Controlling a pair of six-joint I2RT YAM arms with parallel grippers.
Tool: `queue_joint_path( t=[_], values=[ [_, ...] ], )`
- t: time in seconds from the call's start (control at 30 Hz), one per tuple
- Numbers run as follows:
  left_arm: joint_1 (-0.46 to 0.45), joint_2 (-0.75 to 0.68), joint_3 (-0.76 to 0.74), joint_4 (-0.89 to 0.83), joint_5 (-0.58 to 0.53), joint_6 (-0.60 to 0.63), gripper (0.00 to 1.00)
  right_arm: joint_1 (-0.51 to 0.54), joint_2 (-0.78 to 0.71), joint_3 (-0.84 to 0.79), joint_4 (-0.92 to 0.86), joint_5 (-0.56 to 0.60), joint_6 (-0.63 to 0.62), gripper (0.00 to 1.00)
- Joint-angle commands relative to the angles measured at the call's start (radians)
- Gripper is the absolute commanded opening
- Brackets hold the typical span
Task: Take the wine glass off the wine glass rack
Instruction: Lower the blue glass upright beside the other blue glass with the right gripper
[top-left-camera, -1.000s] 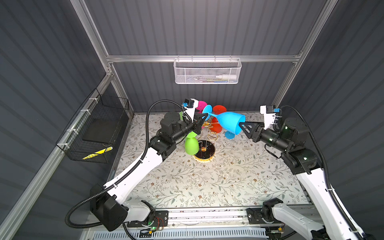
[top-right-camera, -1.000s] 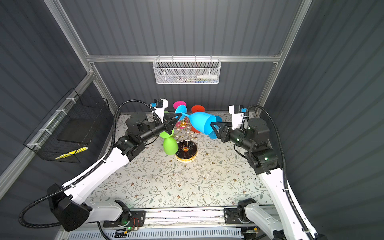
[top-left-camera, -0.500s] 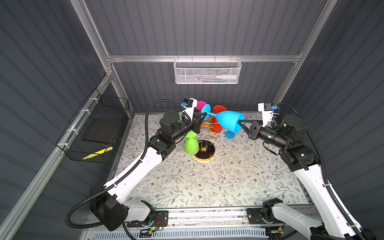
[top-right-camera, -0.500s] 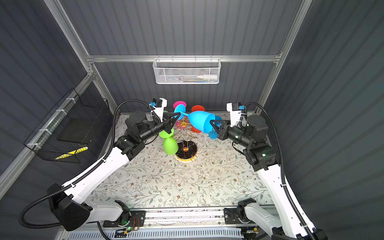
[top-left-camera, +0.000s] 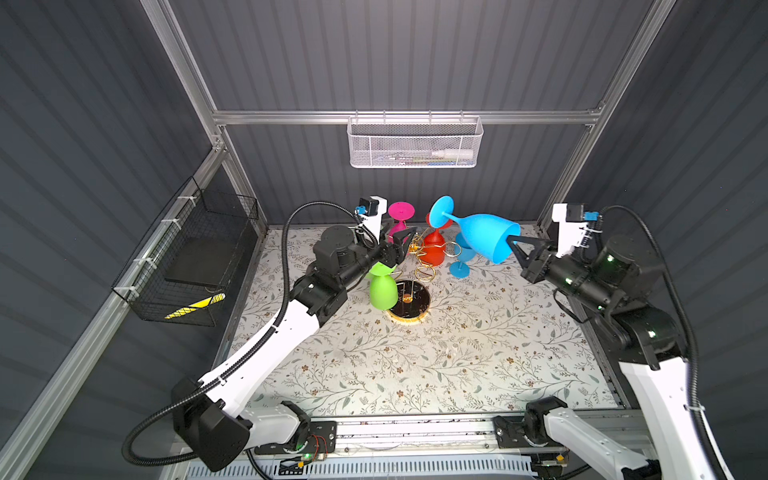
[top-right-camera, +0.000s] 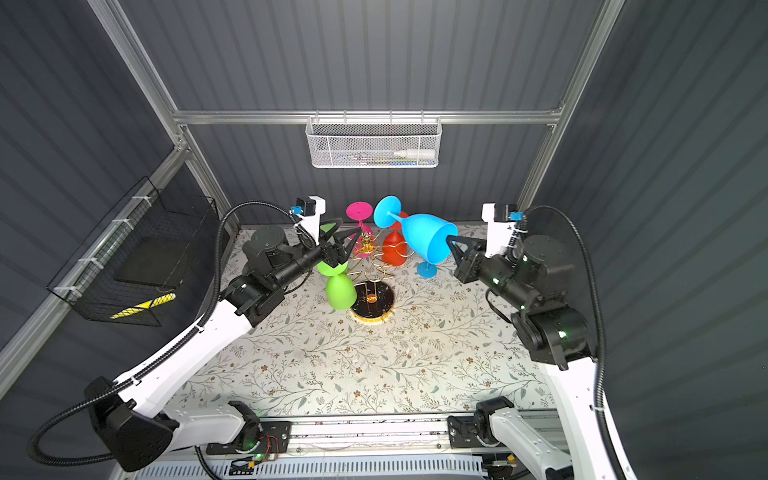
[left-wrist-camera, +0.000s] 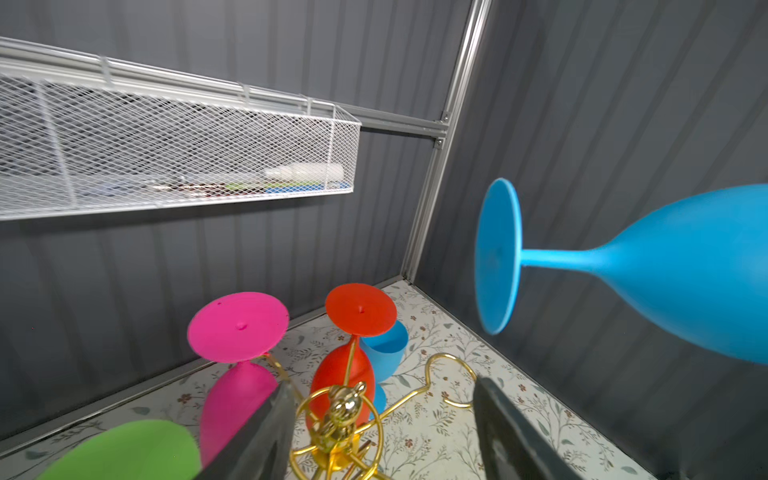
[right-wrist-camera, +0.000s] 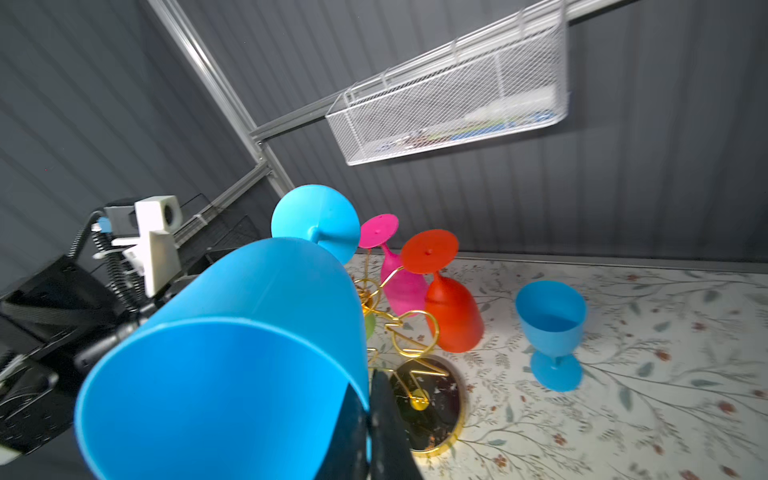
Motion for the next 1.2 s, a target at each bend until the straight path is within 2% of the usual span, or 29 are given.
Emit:
queue_joint_path(
  t=[0.0, 0.17, 0.37, 0.57, 0.63, 0.83, 1.17],
  values=[
    [0.011, -0.064, -0.028, 0.053, -0.112, 0.066, 0.76, -0.022, -0.030, 0.061, -0.204, 0.177, -0.084, 0.00],
    [0.013, -0.144, -0.107, 0.135, -0.204, 0.156, 0.83, -0.038, -0.026, 0.114, -0.397, 0.333, -0.126, 0.00],
    [0.015, -0.247, -0.201, 0.194, -0.308, 0.254, 0.88, -0.047, 0.082, 0.215, -0.651, 0.453, -0.171, 0.00],
    [0.019, -0.295, -0.231, 0.173, -0.381, 0.332, 0.93, -0.058, 0.149, 0.201, -0.701, 0.528, -0.183, 0.00],
    [0.021, -0.307, -0.237, 0.162, -0.389, 0.356, 0.95, -0.072, 0.181, 0.169, -0.684, 0.536, -0.193, 0.00],
    [0.021, -0.345, -0.263, 0.139, -0.420, 0.424, 0.99, -0.149, 0.337, 0.114, -0.614, 0.449, -0.221, 0.00],
    [0.022, -0.375, -0.264, 0.048, -0.447, 0.478, 0.99, -0.196, 0.644, 0.209, -0.546, 0.418, -0.260, 0.00]
  ],
)
